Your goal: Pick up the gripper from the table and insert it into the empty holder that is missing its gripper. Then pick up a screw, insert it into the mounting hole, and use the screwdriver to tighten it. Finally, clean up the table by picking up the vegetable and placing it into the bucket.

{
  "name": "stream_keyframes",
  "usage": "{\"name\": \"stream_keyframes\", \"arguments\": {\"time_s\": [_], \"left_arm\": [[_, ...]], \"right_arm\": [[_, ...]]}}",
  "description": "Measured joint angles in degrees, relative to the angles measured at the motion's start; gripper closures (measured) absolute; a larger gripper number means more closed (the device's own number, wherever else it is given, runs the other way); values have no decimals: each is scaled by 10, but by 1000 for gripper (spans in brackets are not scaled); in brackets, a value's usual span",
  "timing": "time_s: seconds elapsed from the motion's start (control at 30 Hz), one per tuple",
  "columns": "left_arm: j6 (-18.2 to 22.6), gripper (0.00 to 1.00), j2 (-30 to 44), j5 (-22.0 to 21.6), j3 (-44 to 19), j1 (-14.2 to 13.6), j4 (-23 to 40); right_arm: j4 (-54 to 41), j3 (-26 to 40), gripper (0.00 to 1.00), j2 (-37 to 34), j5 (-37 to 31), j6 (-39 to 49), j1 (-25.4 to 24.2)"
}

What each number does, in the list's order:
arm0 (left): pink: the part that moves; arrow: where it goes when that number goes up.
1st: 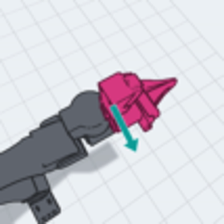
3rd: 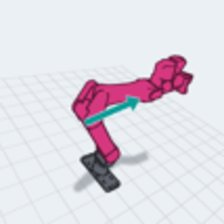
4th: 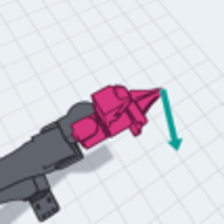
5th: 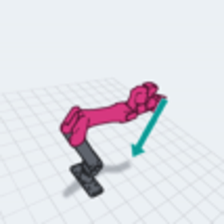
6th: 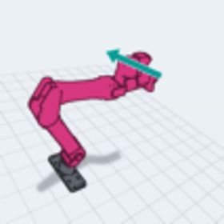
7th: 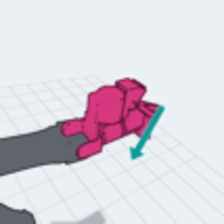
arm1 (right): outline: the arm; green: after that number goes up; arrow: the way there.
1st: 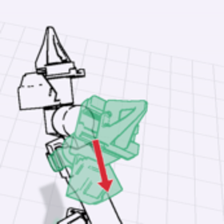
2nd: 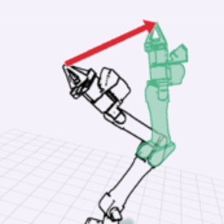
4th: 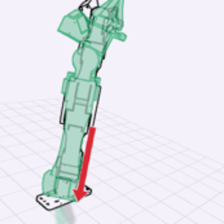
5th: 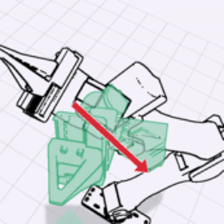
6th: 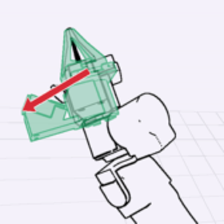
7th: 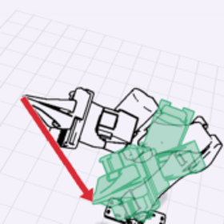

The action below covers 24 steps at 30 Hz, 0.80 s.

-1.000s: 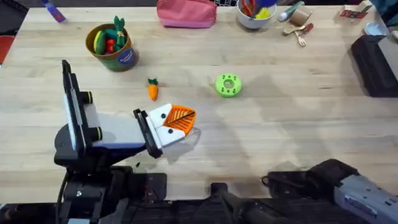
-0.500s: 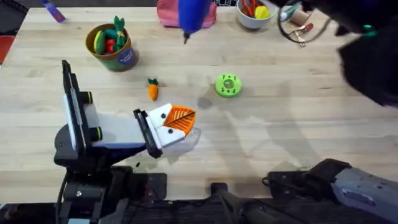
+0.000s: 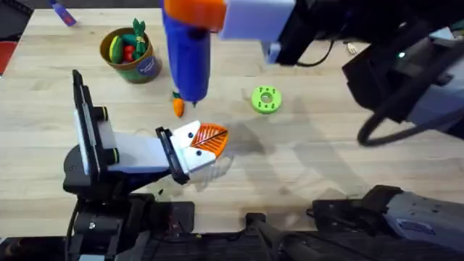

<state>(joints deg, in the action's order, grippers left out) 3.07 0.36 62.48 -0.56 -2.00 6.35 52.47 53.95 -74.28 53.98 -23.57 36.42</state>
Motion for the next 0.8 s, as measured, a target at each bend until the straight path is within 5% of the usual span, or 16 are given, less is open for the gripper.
{"name": "stream_keyframes", "arguments": {"time_s": [0.8], "left_arm": [[0, 993, 0, 1, 0, 0, 0]], "right_arm": [[12, -35, 980, -41, 30, 117, 69]]}}
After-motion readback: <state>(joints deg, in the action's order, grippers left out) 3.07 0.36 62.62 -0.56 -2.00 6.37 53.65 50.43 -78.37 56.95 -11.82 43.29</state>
